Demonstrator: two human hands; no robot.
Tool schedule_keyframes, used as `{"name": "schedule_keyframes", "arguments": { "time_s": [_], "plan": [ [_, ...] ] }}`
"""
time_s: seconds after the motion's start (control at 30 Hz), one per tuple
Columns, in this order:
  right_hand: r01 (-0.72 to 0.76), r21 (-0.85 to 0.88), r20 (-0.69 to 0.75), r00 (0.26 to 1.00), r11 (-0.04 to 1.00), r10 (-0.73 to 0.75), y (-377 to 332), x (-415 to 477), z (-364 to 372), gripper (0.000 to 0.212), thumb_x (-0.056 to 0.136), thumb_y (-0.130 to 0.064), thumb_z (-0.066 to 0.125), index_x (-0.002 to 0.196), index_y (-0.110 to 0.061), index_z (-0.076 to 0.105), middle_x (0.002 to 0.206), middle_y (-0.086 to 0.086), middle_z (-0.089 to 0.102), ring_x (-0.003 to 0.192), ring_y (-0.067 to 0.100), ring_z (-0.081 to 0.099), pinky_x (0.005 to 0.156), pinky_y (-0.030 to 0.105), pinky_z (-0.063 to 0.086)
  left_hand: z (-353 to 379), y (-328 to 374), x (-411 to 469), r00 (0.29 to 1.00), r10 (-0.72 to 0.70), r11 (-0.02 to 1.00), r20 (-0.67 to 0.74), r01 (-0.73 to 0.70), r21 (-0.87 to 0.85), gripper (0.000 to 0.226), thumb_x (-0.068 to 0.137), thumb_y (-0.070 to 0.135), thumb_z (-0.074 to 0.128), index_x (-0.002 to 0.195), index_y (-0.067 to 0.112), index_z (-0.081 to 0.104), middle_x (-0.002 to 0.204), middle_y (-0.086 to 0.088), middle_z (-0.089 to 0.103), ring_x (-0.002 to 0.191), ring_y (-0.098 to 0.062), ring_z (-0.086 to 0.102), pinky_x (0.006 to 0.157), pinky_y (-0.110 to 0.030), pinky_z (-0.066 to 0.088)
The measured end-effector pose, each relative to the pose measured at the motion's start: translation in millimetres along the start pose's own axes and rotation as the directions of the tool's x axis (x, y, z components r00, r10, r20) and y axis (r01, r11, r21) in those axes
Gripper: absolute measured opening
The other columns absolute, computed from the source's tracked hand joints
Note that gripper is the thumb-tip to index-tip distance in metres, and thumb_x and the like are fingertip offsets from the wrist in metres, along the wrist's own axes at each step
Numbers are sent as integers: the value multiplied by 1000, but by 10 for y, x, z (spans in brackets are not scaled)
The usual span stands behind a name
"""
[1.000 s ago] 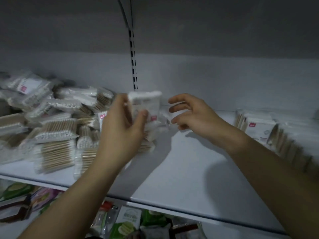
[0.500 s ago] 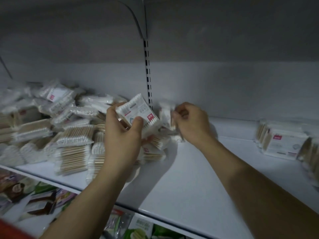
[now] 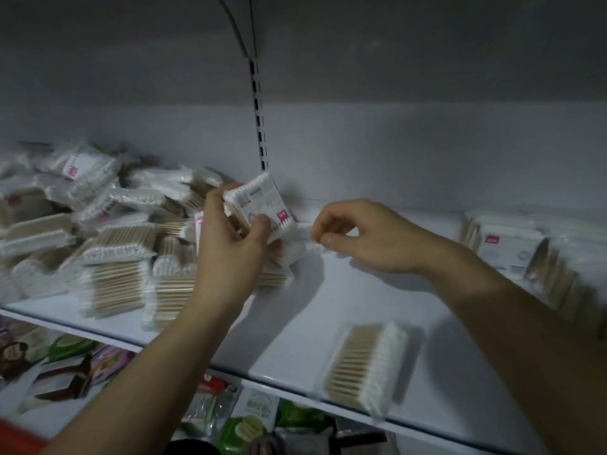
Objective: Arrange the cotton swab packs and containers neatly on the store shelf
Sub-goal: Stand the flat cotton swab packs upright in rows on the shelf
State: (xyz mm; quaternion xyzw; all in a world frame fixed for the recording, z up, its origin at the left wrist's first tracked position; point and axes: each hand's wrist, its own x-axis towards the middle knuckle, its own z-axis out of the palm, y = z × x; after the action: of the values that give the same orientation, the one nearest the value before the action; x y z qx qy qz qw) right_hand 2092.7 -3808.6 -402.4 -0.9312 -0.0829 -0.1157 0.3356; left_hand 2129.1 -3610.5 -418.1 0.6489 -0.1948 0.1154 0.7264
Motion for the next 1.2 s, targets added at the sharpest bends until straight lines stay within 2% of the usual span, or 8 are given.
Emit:
{"name": "schedule_keyframes", "arguments": {
  "time_s": [0.13,0.23,0.4,0.63,0.7,0.83,1.07,1.2],
  "plan": [
    [-41,-87,260,963,995,63,-38,-202,-38,12,96,-41,60,100,-35,69,102,-14,69,95,9,65,91,37,55,-60,5,21,999,31,999,19,-30,-40,33,98,-3,57,108,28,50,111,-9,68,101,-24,74,77,-41,64],
    [-67,-188,263,958,980,116,31,-307,56,13,100,-35,57,109,-36,66,106,-14,65,92,7,63,86,28,51,-67,38,-19,997,54,997,63,-50,-62,31,101,-5,54,115,21,47,110,-3,67,98,-17,75,71,-29,63],
    [-125,-88,11,992,988,126,105,-233,104,8,95,-30,65,103,-32,68,101,-12,65,86,10,65,83,33,56,-74,57,-48,994,56,997,97,-50,-64,31,101,-4,54,117,22,48,112,-4,68,99,-17,75,73,-31,64],
    [-5,-226,302,950,974,75,-104,-84,0,11,89,-44,71,97,-36,71,94,-13,69,84,6,65,81,34,55,-183,-18,-4,991,41,999,124,-38,-25,33,100,-4,56,110,27,50,118,-11,68,104,-21,74,78,-41,64],
    [-14,-182,465,880,983,99,-221,-196,-171,26,79,-50,79,99,-37,73,94,-9,70,85,13,66,81,42,58,-231,-18,0,985,48,999,164,-50,7,31,100,0,57,112,27,50,120,-9,69,106,-19,73,82,-46,64],
    [40,-241,748,644,970,159,-319,-502,-230,47,63,-47,90,106,-42,70,106,-14,63,95,8,59,79,25,53,-296,-30,-33,973,27,999,228,-34,28,28,101,2,58,120,20,49,123,-7,69,106,-18,74,78,-42,64],
    [-66,-90,612,783,994,107,-194,-560,-341,32,80,-21,85,103,-23,64,97,-2,74,88,23,70,82,49,57,-256,-61,-116,955,-49,996,293,69,-58,43,101,-1,55,126,33,46,115,0,70,98,-18,76,67,-38,64],
    [-92,205,214,976,975,47,-214,-416,-419,28,81,-7,80,102,-14,63,94,9,75,86,22,75,73,37,61,-178,-56,-155,928,-74,987,365,121,-108,27,107,13,50,124,34,49,106,8,75,97,-21,76,68,-39,63]
  ]
}}
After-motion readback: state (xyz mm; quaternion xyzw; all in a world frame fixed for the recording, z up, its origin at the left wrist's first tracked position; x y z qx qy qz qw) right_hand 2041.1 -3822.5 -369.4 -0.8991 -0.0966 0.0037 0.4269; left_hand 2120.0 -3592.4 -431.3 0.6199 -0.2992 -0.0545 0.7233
